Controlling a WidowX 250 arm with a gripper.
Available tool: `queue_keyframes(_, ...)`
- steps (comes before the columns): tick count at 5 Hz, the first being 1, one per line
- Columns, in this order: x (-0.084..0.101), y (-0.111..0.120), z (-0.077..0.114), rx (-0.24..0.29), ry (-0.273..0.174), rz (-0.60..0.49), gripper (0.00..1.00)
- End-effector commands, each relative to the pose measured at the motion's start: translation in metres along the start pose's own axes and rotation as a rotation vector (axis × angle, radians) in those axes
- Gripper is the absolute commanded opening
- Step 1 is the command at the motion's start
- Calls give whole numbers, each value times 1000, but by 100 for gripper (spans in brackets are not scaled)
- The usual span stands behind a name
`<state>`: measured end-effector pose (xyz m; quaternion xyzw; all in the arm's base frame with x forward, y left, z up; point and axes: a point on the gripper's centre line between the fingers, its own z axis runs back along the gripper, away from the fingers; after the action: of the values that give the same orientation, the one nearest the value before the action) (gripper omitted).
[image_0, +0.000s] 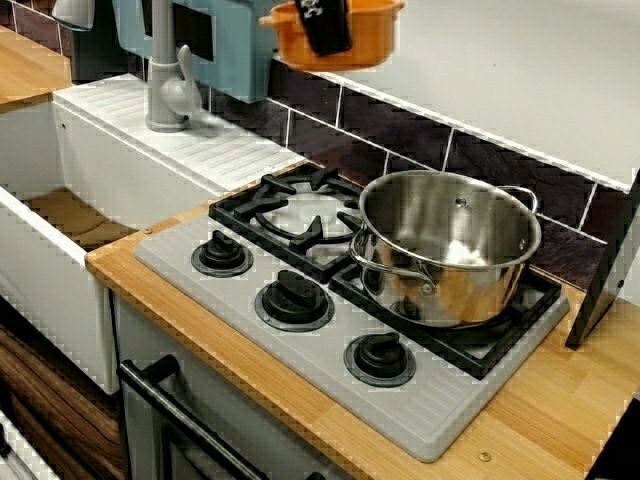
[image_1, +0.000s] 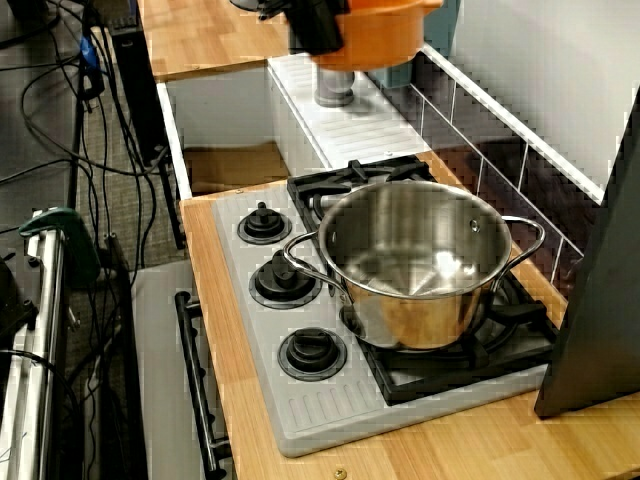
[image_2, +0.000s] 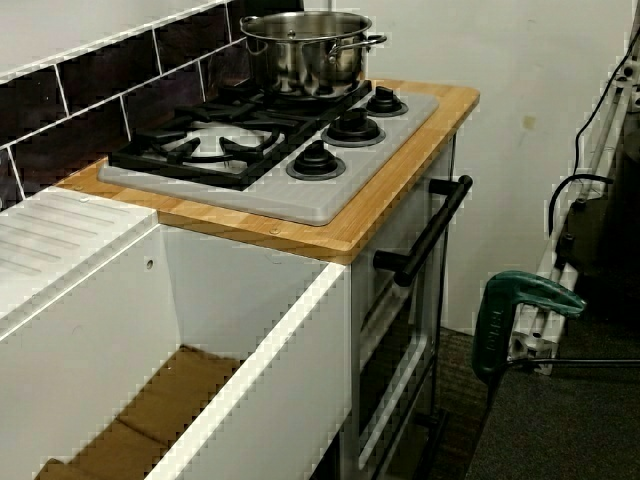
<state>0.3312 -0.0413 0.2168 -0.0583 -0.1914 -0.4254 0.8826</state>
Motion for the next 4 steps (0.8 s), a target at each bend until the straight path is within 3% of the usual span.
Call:
queue_keyframes(1, 28, 4, 46, 94, -57, -41, 0)
queue_keyframes(3, 36, -1, 59, 68, -64, -71, 0)
queue_keyframes(4, 33, -3, 51, 55, -33, -116, 0)
